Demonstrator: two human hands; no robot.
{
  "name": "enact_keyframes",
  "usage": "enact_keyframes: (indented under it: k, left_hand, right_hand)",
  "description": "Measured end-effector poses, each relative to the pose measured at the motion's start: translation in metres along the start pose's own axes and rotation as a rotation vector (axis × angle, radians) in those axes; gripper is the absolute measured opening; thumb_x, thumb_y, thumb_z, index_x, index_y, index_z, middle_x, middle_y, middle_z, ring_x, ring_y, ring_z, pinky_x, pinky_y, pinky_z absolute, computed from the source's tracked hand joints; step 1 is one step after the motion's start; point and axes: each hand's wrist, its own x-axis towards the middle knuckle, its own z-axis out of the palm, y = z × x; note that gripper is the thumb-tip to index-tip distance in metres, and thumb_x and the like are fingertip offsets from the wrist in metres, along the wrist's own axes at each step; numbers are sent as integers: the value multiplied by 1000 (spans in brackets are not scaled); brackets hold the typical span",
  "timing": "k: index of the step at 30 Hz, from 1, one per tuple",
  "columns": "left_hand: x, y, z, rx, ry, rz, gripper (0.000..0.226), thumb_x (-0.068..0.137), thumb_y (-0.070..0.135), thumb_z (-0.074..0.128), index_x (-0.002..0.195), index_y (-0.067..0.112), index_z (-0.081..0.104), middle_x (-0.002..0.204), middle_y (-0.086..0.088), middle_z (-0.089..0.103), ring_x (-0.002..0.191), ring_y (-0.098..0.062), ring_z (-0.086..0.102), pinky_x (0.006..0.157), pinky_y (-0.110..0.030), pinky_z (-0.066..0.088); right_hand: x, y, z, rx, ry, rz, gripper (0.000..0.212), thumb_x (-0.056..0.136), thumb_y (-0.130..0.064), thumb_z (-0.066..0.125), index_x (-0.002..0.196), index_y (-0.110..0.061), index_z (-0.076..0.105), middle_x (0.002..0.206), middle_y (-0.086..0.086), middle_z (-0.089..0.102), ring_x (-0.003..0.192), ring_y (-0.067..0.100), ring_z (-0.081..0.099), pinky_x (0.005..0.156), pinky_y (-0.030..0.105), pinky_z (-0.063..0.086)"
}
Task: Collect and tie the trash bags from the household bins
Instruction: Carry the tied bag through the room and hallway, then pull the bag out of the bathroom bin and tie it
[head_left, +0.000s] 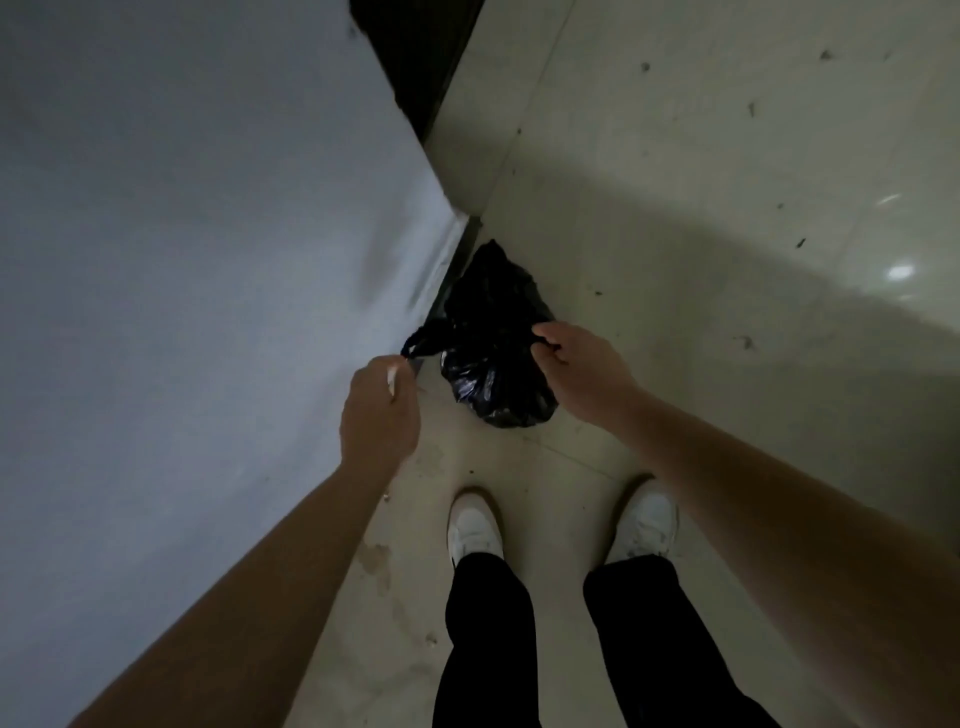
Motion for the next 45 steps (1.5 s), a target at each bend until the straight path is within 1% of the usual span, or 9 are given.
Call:
enact_keyframes:
  k: [2, 5, 10, 17, 23, 27, 32, 38, 45]
  left_hand:
    - [-15, 28, -20, 110, 31, 155, 38, 106, 32, 39, 135, 13, 55, 139, -9, 54, 127, -25, 50, 97, -25, 32]
    - [-45, 98, -59, 225, 83, 444, 49, 103, 39, 34, 139, 10, 53, 149, -13, 47, 136, -30, 44, 107, -41, 38]
    - [-108, 251, -148, 349, 212, 816, 54, 104, 42, 30, 142, 9, 49, 153, -18, 42, 136, -36, 45, 107, -50, 41]
    - [-266, 481, -281, 342, 411, 1223, 53, 104, 37, 36, 144, 4, 47, 153, -24, 40, 136, -41, 43, 111, -49, 35]
    - [-421, 579, -310, 236, 414, 1596, 56, 105, 41, 34, 150, 9, 39, 160, -20, 31, 144, -37, 35, 117, -50, 30]
    - [-508, 603, -306, 174, 384, 1820, 58, 105, 44, 33, 150, 9, 39, 159, -21, 32, 143, -37, 37, 112, -50, 35]
    - [-615, 575, -257, 164, 139, 2106, 60, 104, 45, 30, 147, 5, 41, 155, -25, 36, 138, -42, 40, 104, -56, 42]
    - [-754, 473, -185, 116, -294, 2362, 61, 101, 44, 33, 143, 1, 46, 150, -31, 41, 131, -49, 46, 101, -59, 42]
    - [-957, 325, -197, -89, -651, 2641, 63, 100, 45, 31, 144, 3, 45, 153, -28, 39, 135, -46, 45, 105, -57, 40]
  right_hand:
    - [-22, -16, -34, -63, 133, -32, 43, 105, -34, 37, 145, -17, 45, 143, 10, 51, 127, 29, 52, 100, 35, 41]
    - [-68, -51, -105, -173, 333, -110, 49, 105, -39, 35, 149, -16, 38, 151, 10, 41, 133, 31, 46, 104, 40, 41]
    - [-167, -109, -252, -291, 610, -183, 56, 104, -47, 33, 153, -19, 32, 161, 11, 28, 141, 32, 37, 110, 48, 39]
    - [-386, -167, -456, -318, 1088, -189, 60, 103, -51, 34, 151, -16, 33, 161, 15, 27, 145, 34, 31, 114, 50, 34]
    - [-567, -173, -516, -321, 1436, -98, 61, 100, -53, 38, 148, -16, 40, 158, 17, 33, 141, 36, 37, 112, 48, 35]
    - [-675, -153, -497, -405, 1581, 24, 58, 100, -51, 39, 145, -14, 45, 155, 18, 37, 137, 38, 43, 108, 49, 38]
    - [-805, -108, -400, -377, 1706, 443, 59, 99, -52, 37, 146, -17, 43, 157, 15, 35, 140, 37, 40, 110, 50, 33]
    - [-957, -89, -219, -344, 1694, 983, 60, 101, -53, 33, 151, -19, 34, 162, 13, 26, 147, 32, 29, 116, 46, 27]
    - [-1128, -143, -9, -231, 1804, 1517, 61, 101, -55, 33, 152, -21, 30, 163, 11, 22, 148, 30, 26, 118, 47, 25]
